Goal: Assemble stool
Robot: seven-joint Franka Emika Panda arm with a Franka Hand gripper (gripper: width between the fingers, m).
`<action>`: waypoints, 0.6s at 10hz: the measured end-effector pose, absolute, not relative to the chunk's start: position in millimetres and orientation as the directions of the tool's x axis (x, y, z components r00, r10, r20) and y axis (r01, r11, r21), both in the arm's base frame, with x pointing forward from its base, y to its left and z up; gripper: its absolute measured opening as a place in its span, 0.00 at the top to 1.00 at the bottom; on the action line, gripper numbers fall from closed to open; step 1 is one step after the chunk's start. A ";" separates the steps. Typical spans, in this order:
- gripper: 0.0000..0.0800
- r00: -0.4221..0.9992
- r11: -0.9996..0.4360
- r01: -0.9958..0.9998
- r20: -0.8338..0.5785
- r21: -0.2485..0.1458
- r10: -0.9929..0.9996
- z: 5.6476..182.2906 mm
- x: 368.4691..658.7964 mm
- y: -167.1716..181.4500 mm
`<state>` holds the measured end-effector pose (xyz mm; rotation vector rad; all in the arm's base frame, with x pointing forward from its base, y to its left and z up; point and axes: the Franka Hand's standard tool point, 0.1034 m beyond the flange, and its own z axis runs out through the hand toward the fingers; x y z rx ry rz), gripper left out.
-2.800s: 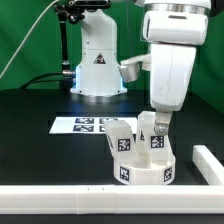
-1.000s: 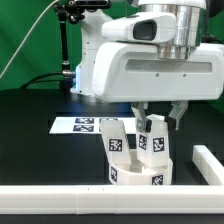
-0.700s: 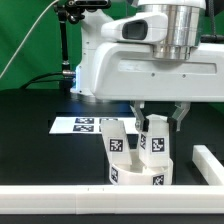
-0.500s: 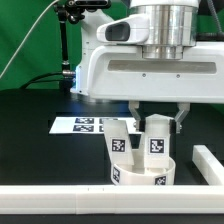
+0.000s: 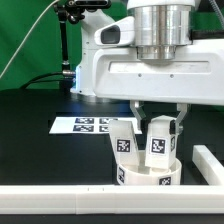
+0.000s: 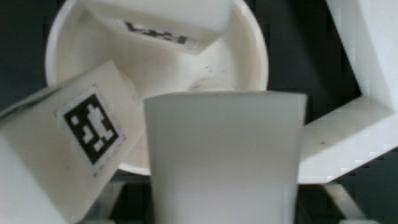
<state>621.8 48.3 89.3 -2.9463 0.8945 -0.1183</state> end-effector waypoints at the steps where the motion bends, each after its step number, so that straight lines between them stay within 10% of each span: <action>1: 0.58 0.811 -0.812 -0.578 0.053 -0.082 -0.583 89.3 621.8 48.4; 6: 0.58 0.575 -0.573 -0.813 0.012 -0.104 -0.818 88.6 621.3 51.9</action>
Offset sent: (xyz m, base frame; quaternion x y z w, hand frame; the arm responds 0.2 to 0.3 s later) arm 0.0000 0.0000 0.0000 0.0000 0.0000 0.1938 0.9810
